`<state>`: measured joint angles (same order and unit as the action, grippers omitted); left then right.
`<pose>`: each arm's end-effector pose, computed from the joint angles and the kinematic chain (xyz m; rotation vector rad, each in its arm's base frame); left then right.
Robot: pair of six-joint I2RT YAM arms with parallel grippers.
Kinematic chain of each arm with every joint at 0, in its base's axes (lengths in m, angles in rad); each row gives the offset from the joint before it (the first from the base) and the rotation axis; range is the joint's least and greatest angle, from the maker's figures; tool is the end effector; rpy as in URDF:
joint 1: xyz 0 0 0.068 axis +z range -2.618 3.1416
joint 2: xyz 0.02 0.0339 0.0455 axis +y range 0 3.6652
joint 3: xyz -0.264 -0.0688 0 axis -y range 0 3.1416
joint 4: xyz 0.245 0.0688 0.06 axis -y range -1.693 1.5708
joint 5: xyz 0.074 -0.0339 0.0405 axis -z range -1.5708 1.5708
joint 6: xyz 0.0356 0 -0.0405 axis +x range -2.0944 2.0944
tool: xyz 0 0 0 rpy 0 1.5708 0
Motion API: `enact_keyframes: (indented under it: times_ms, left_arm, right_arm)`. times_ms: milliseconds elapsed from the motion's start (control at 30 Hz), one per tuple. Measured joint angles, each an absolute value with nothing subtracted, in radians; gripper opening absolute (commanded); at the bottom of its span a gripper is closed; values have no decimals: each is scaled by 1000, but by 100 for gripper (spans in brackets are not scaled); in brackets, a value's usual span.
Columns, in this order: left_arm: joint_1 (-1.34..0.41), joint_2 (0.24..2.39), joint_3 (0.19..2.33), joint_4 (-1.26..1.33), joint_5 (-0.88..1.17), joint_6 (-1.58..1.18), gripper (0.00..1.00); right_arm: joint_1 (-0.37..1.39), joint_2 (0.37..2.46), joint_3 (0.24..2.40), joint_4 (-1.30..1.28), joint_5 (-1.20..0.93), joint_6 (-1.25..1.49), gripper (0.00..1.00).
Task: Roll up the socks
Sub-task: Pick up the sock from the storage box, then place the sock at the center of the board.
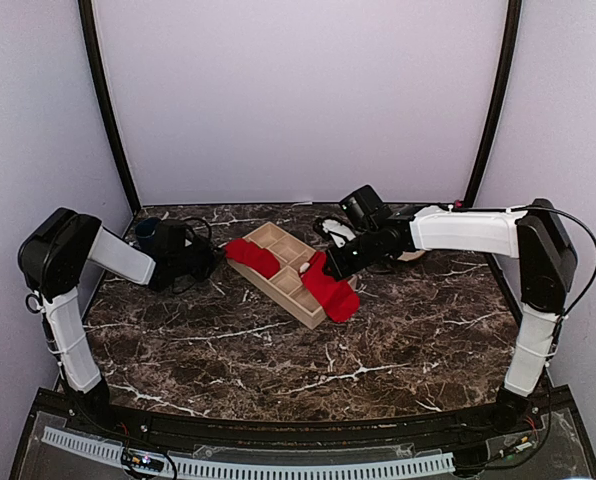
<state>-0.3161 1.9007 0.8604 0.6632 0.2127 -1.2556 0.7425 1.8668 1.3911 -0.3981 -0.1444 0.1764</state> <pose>0.3611 -0.1260 0.1422 -0.8334 1.9859 -1.1947 0.3004 0.2826 0.2234 -0.7673 2.4009 0.5693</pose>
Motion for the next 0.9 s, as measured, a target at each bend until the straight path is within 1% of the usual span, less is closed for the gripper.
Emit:
enact_keyframes:
  times_ms: [167,300,533,767,900]
  left_arm:
    - [-316,1834,823,641,187,-1228,6]
    - [-316,1740,815,601,154,-1184,7]
    - [-316,1477,767,480,66,-1100,7]
    - [-326,1184,519,315,-45,-1084,10]
    - [-355,1074,404,191,-113,-1103,16]
  right_arm:
    - [751,1862,1391,-399,-134,176,0]
    - [759,1851,1389,-399,-132,174,0]
    - [798,1827,1378,-399,-130,167,0]
    - [888,1775,1319,-396,-137,166,0]
    - [943,1738,1280,-389,-140,173,0]
